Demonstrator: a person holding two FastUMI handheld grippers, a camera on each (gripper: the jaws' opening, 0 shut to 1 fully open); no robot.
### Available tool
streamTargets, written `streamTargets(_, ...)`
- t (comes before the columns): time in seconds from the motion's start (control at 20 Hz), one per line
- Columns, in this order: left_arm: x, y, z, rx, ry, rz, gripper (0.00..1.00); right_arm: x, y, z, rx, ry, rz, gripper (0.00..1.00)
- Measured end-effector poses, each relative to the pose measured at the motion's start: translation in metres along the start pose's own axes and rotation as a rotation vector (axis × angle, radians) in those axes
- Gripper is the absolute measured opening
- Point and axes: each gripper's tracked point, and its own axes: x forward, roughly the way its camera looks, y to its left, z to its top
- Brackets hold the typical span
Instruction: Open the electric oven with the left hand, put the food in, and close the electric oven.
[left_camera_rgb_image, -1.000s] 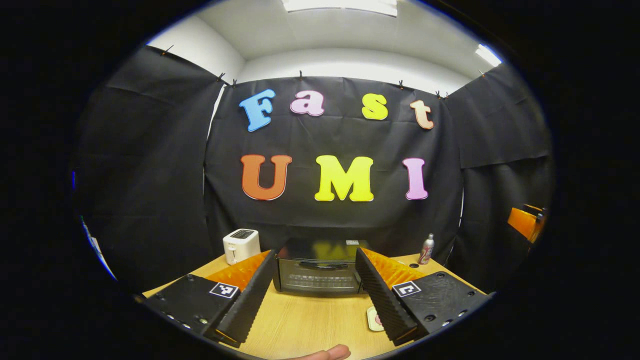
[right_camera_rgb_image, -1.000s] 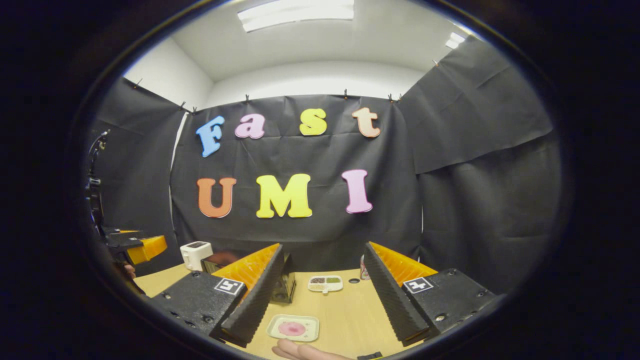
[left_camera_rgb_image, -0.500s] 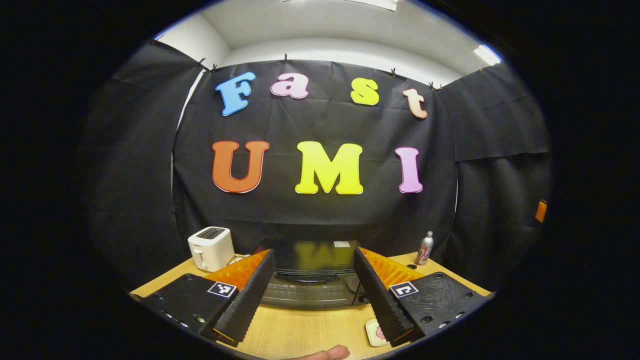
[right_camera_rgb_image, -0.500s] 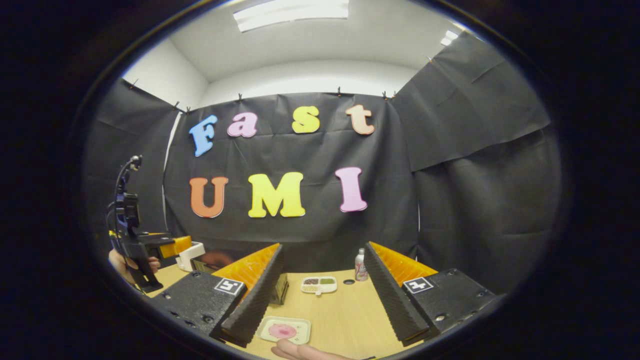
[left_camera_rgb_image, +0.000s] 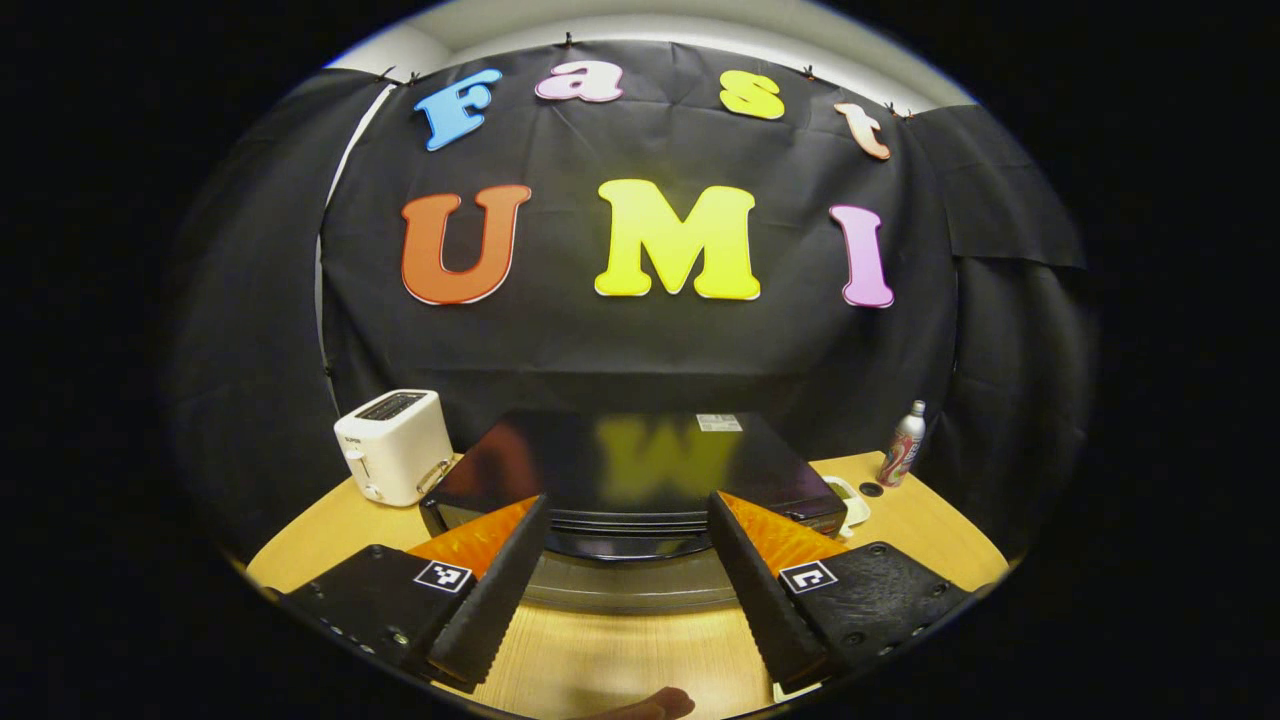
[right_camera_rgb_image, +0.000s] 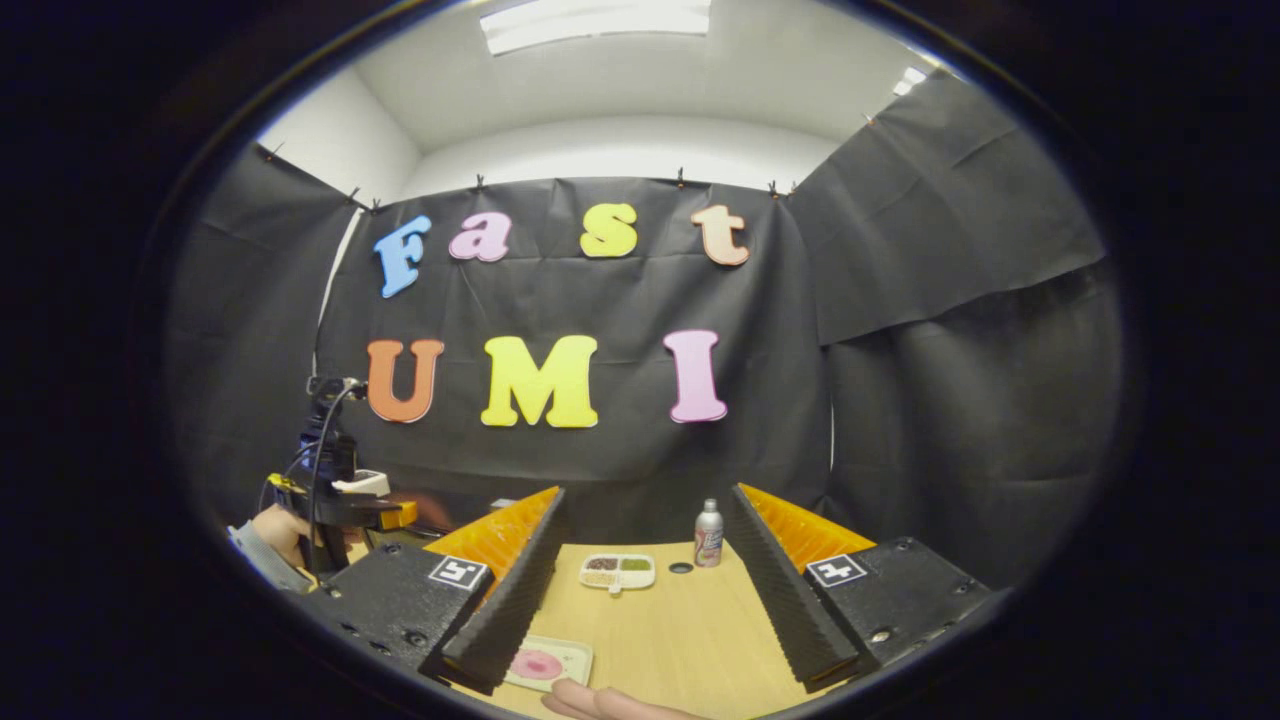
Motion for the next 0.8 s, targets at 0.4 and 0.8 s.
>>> streamTargets(0.4, 0.025, 0.006, -0.017, 0.029, 0.034, 0.021, 0.96, 0.013, -0.013, -0.034, 0.054, 0.085, -0.007, 0.96)
streamTargets(0.8, 0.025, 0.010, -0.022, 0.015, 0.065, 0.029, 0.96, -0.002, -0.011, -0.033, 0.040, 0.062, -0.014, 0.96)
